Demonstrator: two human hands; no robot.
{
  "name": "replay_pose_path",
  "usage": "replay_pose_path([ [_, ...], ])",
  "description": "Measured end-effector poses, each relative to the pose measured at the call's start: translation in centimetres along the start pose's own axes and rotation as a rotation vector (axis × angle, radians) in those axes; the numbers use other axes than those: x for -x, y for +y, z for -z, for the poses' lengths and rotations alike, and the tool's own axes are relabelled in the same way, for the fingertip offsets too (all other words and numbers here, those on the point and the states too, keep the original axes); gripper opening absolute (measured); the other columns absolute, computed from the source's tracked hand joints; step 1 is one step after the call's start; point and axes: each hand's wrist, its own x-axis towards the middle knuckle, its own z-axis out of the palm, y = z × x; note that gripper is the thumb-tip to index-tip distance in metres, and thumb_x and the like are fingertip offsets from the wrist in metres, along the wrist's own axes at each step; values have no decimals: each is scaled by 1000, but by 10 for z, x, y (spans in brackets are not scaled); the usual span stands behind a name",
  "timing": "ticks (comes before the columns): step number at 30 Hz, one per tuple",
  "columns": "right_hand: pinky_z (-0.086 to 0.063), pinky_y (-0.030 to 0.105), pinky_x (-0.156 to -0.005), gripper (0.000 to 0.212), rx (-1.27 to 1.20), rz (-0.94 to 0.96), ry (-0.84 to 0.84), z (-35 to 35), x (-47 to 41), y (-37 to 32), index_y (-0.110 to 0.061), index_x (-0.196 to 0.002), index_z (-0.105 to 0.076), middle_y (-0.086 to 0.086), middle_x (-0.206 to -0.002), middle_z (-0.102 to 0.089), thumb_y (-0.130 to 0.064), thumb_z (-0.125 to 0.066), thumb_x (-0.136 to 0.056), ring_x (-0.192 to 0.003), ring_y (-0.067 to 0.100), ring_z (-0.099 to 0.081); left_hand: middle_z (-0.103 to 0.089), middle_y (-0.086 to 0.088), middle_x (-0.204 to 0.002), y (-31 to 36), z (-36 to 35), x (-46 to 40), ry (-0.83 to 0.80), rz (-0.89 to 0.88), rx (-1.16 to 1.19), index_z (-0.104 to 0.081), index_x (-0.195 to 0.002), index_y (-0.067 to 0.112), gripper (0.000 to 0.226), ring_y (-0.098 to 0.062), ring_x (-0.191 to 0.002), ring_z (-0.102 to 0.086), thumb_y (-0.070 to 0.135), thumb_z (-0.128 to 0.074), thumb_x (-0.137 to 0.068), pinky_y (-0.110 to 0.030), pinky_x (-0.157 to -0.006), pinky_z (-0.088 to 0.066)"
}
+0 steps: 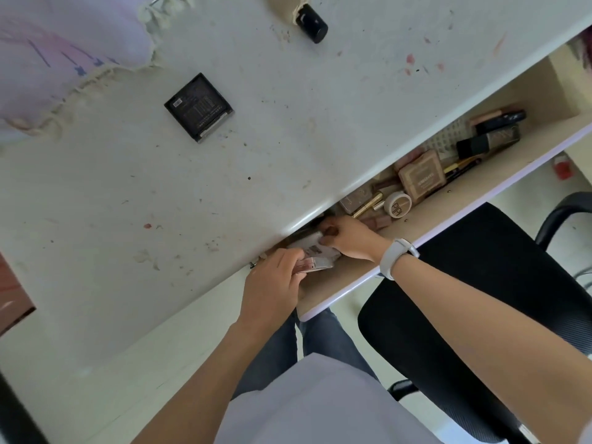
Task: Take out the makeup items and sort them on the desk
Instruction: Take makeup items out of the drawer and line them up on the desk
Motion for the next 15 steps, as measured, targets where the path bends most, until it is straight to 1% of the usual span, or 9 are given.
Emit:
replay_pose_path([
  [3,-37,19,-76,23,-30,36,111,11,24,2,-15,-112,-59,-5,-97,-56,-20,-56,-90,-91,13,-54,-63,3,-98,2,17,6,46,-21,55,-60,-106,14,24,-17,-82,-59,16,-57,-82,-26,-65,-47],
  [5,-38,14,-75,25,-32,79,148,19,39,-3,-18,-116,-58,-9,-98,-56,-23,-54,-91,-91,11,-55,-63,6,-101,3,28,8,85,14,149,-60,-110,15,28,-11,-88,-59,17,-54,-83,-23,-71,-48],
  [7,-38,4,-70,26,-66,118,192,28,51,-15,-20,-117,-57,-14,-94,-56,-24,-53,-92,-86,4,-55,-58,17,-100,4,39,8,156,104,309,-60,-113,19,27,5,-91,-55,13,-54,-87,-10,-76,-43],
  [8,-39,1,-69,26,-113,132,215,32,55,-22,-20,-117,-56,-17,-92,-56,-24,-53,-92,-84,-1,-54,-56,21,-99,3,46,7,210,166,378,-58,-113,22,27,9,-92,-53,11,-54,-89,-3,-76,-40],
  [9,-40,2,-69,25,-169,144,243,34,58,-31,-20,-116,-56,-18,-91,-56,-23,-53,-92,-84,-2,-53,-55,22,-100,1,53,5,270,234,438,-56,-114,27,29,9,-93,-53,10,-54,-90,-1,-74,-39],
  [10,-41,6,-69,22,-234,156,276,36,59,-41,-19,-114,-56,-17,-91,-57,-22,-52,-92,-84,0,-54,-56,18,-101,-2,60,1,328,302,501,-54,-115,31,30,5,-94,-54,12,-52,-92,-1,-72,-40],
  [12,-46,17,-68,16,-365,172,355,36,56,-64,-19,-109,-54,-5,-92,-62,-18,-51,-93,-85,10,-58,-57,12,-101,-13,76,-7,439,431,640,-50,-121,33,32,-2,-91,-56,16,-48,-94,-4,-65,-44],
  [14,-54,27,-66,21,-421,172,404,30,48,-91,-21,-112,-51,5,-93,-62,-13,-48,-94,-81,16,-60,-54,14,-96,-30,93,-17,545,550,769,-46,-128,35,36,0,-85,-57,18,-47,-96,-7,-62,-46],
  [15,-56,27,-64,25,-433,171,400,25,42,-105,-21,-116,-50,10,-93,-61,-11,-47,-94,-77,14,-61,-53,13,-95,-40,102,-23,591,601,821,-44,-129,36,38,0,-82,-57,18,-47,-96,-10,-64,-47],
])
